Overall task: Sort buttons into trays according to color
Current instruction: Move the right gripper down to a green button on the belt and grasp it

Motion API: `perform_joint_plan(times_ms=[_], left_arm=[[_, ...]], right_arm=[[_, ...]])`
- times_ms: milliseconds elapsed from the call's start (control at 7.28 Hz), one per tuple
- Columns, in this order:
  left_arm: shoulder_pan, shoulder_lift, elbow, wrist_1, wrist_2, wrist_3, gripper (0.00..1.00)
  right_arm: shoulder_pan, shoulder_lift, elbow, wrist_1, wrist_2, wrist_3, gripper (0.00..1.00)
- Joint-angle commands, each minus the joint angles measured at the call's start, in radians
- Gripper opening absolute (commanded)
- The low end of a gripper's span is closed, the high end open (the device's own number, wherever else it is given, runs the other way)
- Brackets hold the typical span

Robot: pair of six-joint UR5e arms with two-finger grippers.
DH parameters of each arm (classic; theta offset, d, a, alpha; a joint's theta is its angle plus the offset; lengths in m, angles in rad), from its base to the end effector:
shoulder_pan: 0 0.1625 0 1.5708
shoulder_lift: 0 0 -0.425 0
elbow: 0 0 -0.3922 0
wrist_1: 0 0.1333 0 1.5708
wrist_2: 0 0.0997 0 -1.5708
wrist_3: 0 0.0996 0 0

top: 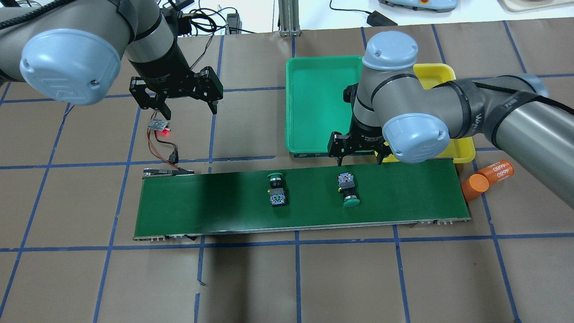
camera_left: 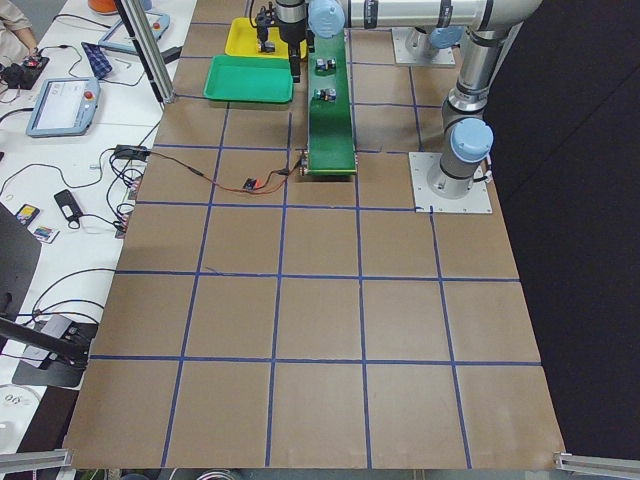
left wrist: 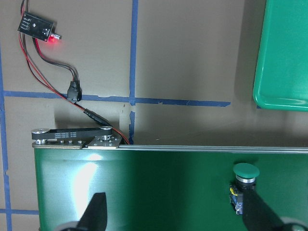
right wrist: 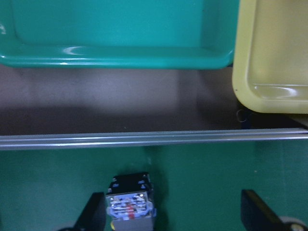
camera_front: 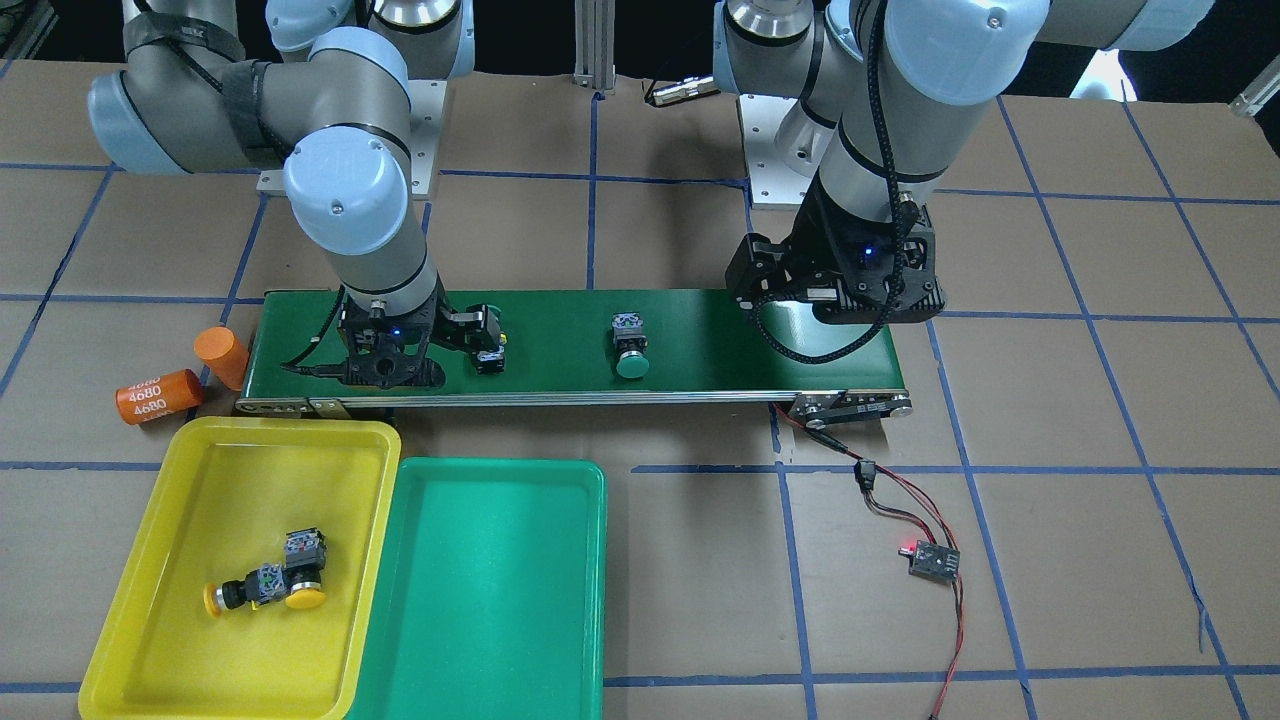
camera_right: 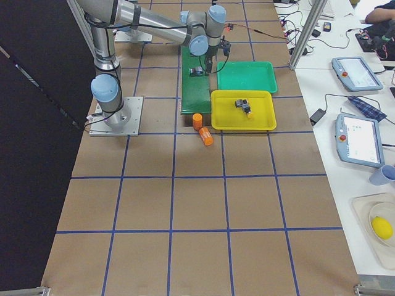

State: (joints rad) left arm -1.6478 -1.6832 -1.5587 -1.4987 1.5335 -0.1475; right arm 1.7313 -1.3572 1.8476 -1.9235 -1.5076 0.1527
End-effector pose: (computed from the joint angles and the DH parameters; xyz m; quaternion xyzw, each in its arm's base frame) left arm -0.1777 -0.5226 0.4432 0.0355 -0.9991 -0.0161 0.0169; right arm 0.2211 -0.4922 0.2810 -0.0017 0.9971 0.0728 0.0204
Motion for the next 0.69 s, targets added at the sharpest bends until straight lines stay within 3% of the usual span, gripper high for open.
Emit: perform_joint_plan(times_ms=[0,275,549], left_arm=[[0.000,-0.001,-0.001,0.000,0.000,0.000,1.00],[0.002,-0.001,-0.001,0.000,0.000,0.000,1.00],[0.000,0.000,0.000,0.000,0.000,0.000,1.00]], right_arm=[[0.005,0.012,0.048,0.001,0.037,0.002,1.00],[0.004,0.001,0.102,-0.014,0.015,0.004,0.95],[-0.007,0.001,0.099,-0.005,-0.058,-0.013,0.00]])
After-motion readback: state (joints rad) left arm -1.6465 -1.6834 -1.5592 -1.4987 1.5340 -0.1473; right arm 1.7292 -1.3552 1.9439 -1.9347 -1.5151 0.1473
